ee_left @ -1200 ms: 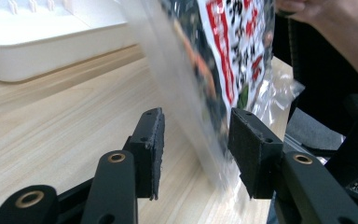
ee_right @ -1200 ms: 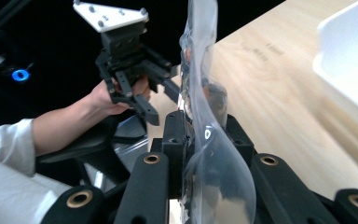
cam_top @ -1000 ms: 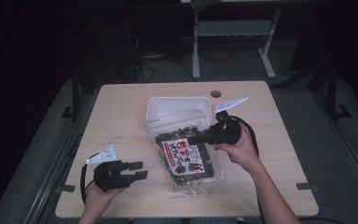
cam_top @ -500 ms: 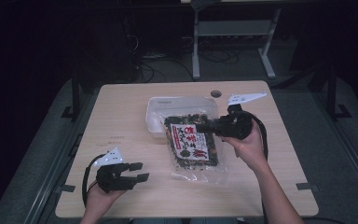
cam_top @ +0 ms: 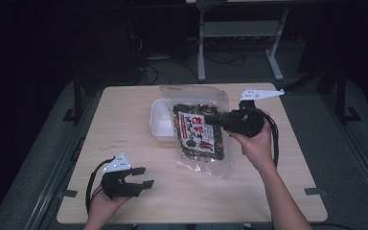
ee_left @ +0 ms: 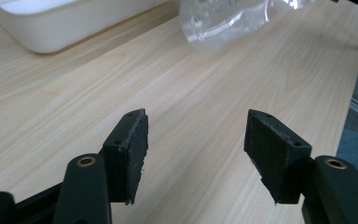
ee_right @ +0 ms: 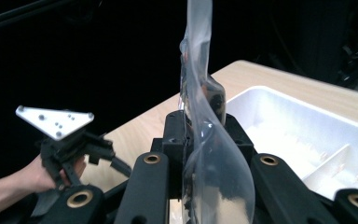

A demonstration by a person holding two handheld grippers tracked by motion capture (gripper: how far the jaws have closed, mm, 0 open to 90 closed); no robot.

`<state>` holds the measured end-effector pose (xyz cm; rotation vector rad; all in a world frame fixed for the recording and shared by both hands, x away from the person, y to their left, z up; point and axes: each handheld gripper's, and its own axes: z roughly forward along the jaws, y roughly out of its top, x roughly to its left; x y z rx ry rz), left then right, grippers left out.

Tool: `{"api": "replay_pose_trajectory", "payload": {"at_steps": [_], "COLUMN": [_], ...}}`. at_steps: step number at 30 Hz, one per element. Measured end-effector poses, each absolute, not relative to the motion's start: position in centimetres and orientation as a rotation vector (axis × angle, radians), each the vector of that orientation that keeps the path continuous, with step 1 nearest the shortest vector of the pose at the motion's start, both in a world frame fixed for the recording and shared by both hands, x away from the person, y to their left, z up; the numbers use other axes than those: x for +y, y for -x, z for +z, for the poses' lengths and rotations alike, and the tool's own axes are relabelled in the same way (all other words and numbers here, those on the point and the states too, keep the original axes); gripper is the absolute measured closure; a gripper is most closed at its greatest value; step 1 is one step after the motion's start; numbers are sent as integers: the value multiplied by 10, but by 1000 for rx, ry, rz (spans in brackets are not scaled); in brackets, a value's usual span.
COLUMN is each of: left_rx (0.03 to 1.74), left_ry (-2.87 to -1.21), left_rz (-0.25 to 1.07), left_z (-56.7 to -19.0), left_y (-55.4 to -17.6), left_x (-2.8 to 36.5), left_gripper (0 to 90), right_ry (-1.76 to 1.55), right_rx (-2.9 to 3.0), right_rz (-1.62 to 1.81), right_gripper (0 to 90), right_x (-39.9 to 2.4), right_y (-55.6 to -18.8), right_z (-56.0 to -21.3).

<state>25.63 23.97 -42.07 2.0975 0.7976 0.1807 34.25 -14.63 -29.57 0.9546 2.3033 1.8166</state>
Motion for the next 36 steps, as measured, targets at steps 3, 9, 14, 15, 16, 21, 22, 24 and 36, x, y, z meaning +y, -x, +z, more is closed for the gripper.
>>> {"api": "replay_pose_trajectory", "payload": {"at_steps": [3,9,14,15,16,21,22,24,36], "left_rx": [803,813,818,818,818,820,820,823,827], "left_ry": [-2110,-2124,-2148,-2148,-2154,-2165,-2165,-2170,-2179], "left_rz": [190,206,225,225,227,243,243,246,249], "left_z": [-422,-422,-424,-424,-425,-425,-425,-426,-427], "left_y": [-257,-257,-257,-257,-257,-257,-257,-257,-257], "left_x": [239,239,238,238,238,238,238,239,240], "left_gripper": [354,322,309,308,308,306,306,304,299], "right_ry": [-961,-954,-951,-952,-952,-965,-965,-969,-957], "right_rx": [2269,2238,2200,2193,2193,2136,2136,2115,2102], "right_rz": [1806,1798,1782,1774,1774,1776,1776,1779,1742], "right_gripper": [751,752,752,752,752,752,752,752,752], "right_x": [-146,-143,-137,-136,-136,-132,-132,-131,-119], "right_y": [-343,-345,-349,-350,-350,-356,-356,-359,-371], "right_z": [-291,-284,-277,-276,-276,-274,-274,-272,-270]}}
